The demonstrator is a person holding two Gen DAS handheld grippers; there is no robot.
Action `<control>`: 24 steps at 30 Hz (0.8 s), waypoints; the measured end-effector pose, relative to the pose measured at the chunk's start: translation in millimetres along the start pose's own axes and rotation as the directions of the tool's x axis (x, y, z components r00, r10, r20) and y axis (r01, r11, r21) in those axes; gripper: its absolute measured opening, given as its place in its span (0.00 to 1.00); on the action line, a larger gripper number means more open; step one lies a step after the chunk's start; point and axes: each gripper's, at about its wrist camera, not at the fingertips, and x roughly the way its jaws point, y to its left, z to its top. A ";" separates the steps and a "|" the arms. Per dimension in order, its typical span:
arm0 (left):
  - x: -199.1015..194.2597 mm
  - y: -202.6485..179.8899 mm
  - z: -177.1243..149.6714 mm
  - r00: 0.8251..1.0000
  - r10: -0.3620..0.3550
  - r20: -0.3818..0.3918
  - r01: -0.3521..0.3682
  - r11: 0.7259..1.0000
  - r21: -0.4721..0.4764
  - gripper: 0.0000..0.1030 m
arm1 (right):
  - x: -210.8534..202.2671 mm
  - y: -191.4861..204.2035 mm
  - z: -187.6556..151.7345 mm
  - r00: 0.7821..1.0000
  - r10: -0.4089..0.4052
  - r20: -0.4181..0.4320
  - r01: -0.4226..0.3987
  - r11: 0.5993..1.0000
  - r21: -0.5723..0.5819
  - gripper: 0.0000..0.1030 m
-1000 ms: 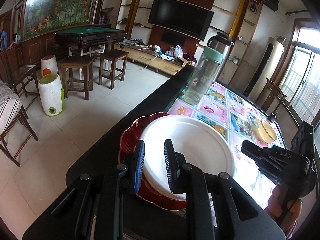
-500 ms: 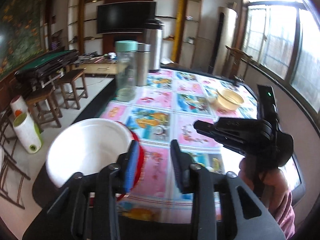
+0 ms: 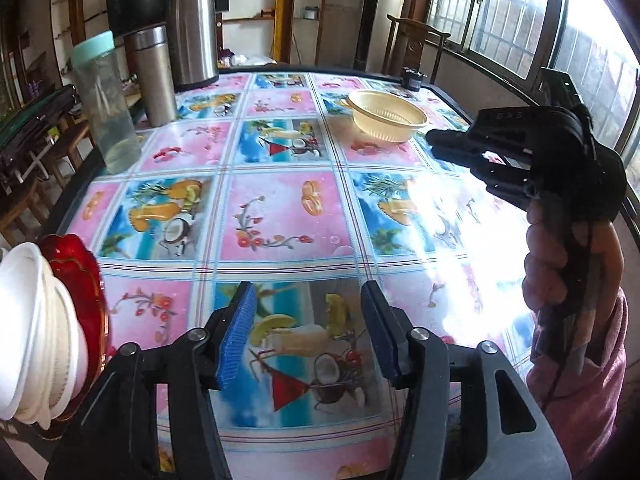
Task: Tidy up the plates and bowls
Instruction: 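Move both grippers toward the rim of the beige ribbed bowl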
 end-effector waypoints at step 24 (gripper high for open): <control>172.0 -16.3 198.0 0.980 -0.173 -0.094 0.127 0.920 -0.371 0.58 | 54.4 -63.5 154.1 0.990 -0.140 -0.006 0.140 0.986 0.091 0.40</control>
